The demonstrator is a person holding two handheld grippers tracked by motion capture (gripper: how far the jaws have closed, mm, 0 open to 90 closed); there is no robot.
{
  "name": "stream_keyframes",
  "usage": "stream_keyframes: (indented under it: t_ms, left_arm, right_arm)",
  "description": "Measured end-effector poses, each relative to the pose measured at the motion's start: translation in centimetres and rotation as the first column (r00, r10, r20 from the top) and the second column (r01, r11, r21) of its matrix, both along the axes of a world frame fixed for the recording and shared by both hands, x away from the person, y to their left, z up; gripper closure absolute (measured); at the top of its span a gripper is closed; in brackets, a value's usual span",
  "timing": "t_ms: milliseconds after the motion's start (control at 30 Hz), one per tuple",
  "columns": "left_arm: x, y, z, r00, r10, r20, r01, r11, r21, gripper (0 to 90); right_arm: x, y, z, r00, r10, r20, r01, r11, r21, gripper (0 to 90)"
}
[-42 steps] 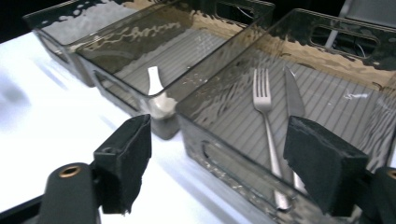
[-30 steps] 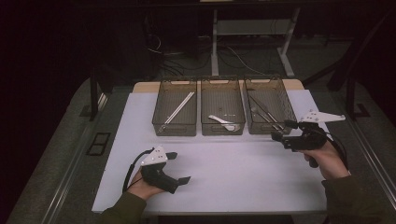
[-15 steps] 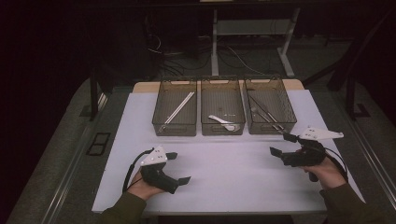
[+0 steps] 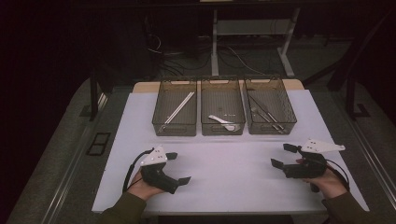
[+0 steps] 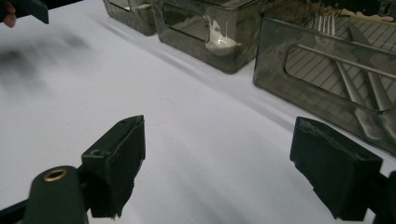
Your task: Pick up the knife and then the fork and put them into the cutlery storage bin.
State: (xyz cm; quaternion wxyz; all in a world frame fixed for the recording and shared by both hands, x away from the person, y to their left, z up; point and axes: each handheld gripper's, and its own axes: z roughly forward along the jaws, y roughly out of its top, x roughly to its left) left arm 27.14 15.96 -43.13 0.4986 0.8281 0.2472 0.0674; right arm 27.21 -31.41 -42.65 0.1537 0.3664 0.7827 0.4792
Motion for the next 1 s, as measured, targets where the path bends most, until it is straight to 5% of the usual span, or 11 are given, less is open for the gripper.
stream_keyframes:
  t_ms: [367,1000]
  left_arm:
    - [0.0,0.0,0.0,1.0,0.002,0.001,-0.002,1.0,-0.002,0.0]
    - [0.0,0.0,0.0,1.0,0.004,0.002,-0.004,1.0,-0.002,0.0]
  right_arm:
    - [-1.3,1.0,-0.7,0.9997,0.025,-0.006,-0.024,0.999,0.034,18.0]
    - [-1.4,2.0,-1.3,0.9974,0.071,-0.01,-0.071,0.997,0.001,16.5]
